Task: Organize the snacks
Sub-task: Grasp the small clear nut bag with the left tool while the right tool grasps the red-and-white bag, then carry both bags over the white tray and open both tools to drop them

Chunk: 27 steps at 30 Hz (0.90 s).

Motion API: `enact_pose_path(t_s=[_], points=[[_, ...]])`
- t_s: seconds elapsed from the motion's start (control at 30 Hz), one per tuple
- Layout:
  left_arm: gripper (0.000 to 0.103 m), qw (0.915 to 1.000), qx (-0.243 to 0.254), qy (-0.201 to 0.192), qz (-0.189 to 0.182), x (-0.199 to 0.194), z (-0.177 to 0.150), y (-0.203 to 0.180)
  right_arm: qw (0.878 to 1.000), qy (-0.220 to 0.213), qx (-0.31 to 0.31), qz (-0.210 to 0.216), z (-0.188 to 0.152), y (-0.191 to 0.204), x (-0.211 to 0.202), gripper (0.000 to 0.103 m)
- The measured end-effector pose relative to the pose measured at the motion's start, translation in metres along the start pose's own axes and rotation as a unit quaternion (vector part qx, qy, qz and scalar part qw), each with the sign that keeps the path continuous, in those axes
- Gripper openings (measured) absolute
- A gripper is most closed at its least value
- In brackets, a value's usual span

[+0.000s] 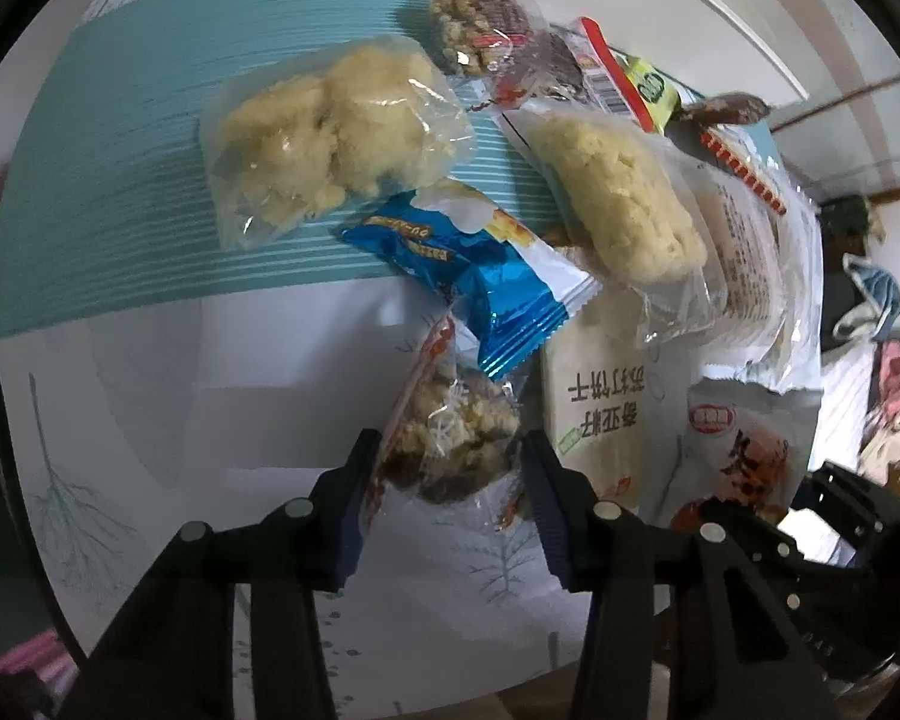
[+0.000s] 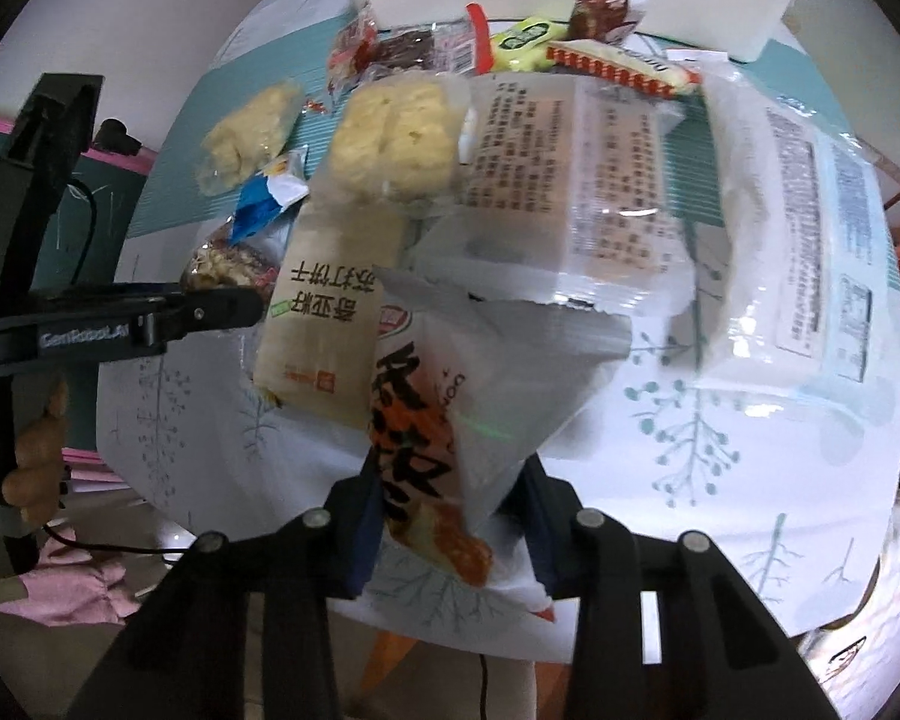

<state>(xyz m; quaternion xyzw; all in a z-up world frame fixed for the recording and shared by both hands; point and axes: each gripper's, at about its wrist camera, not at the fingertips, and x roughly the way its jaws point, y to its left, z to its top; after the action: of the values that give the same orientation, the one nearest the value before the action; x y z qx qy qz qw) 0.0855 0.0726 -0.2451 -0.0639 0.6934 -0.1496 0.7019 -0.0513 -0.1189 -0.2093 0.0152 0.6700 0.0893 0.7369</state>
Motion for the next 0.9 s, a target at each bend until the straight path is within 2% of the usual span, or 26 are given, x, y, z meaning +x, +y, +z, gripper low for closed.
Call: enact_pose_path(t_s=[0.1,0.27,0.53,0.73,0.9], points=[[0.041,0.9998,-0.013,-0.012,-0.004,0.000,-0.002,0.002,1.000,-0.005,-0.001,-0.003,0.000,-0.005,-0.009,0.039],[0.039,0.9995,-0.014,-0.029,0.004,-0.005,-0.013,0.006,1.000,-0.011,-0.011,-0.005,0.002,-0.007,-0.022,0.039],[0.039,0.9990,-0.005,-0.041,0.017,-0.042,-0.035,-0.005,0.999,-0.030,-0.026,0.004,-0.003,-0.018,-0.053,0.038],[0.039,0.9937,0.034,-0.104,0.023,-0.105,-0.035,-0.035,0.997,-0.070,-0.027,0.016,0.006,-0.021,-0.087,0.039],[0.039,0.9797,0.079,-0.179,0.045,-0.157,-0.007,-0.079,0.991,-0.128,-0.001,0.023,0.034,-0.029,-0.120,0.039]])
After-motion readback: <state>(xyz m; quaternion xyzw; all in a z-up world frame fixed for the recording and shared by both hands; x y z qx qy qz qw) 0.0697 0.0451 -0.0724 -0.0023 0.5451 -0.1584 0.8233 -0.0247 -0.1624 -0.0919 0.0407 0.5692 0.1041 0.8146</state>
